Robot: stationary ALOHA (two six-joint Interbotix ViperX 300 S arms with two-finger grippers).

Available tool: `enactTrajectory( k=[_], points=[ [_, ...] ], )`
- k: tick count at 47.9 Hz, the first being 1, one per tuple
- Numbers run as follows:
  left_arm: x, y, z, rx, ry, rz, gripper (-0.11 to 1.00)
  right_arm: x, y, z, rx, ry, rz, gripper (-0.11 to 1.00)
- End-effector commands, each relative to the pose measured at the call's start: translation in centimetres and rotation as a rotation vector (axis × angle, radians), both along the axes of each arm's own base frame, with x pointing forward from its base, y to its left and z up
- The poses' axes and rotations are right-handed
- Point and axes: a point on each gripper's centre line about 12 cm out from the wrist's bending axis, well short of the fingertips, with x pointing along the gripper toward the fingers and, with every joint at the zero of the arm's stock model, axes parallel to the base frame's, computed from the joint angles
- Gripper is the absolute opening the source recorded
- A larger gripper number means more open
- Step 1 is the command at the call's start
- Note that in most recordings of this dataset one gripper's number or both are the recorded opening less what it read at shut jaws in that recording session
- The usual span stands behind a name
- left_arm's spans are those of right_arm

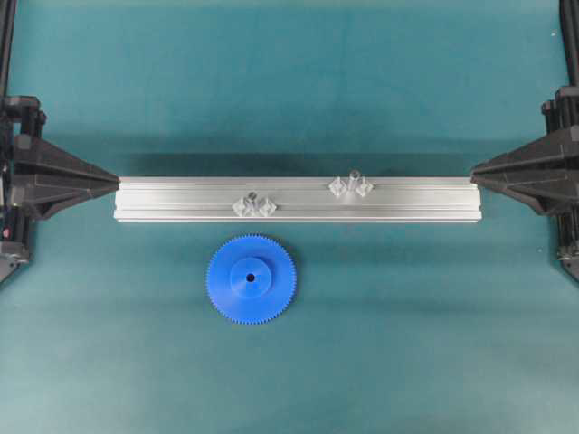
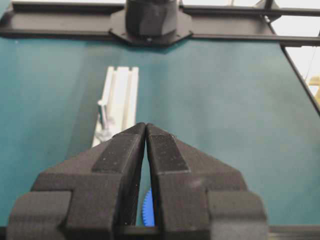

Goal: Find the location of the shaft and insert the large gear.
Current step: 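Move the left gripper over the large blue gear's hub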

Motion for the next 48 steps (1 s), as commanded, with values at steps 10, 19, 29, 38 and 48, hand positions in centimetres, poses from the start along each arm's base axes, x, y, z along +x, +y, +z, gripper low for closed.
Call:
enactTrajectory(
  k=[10,19,29,38,48],
  points=[
    [1.7,-0.2,1.6,-0.017,0.006,-0.014,0.0,-0.6,0.0,-1.2,0.064,0.109,-0.002,0.06],
    [3.8,-0.8,0.8,-0.022,0.154,-0.037,0.0,-1.5,0.0,-1.0,0.077,0.214,-0.002,0.02],
    [7.1,-1.6,-0.4,-0.057,0.316,-0.054,0.0,-1.6,0.1,-1.8,0.087,0.351,-0.004,0.02],
    [10.0,-2.5,-2.1,-0.064,0.452,-0.072,0.0,-1.2,0.0,-2.8,0.117,0.41,-0.014,0.02],
    [12.6,-3.2,-3.8,-0.049,0.534,-0.084,0.0,-0.9,-0.1,-3.7,0.122,0.467,-0.019,0.02]
  ],
)
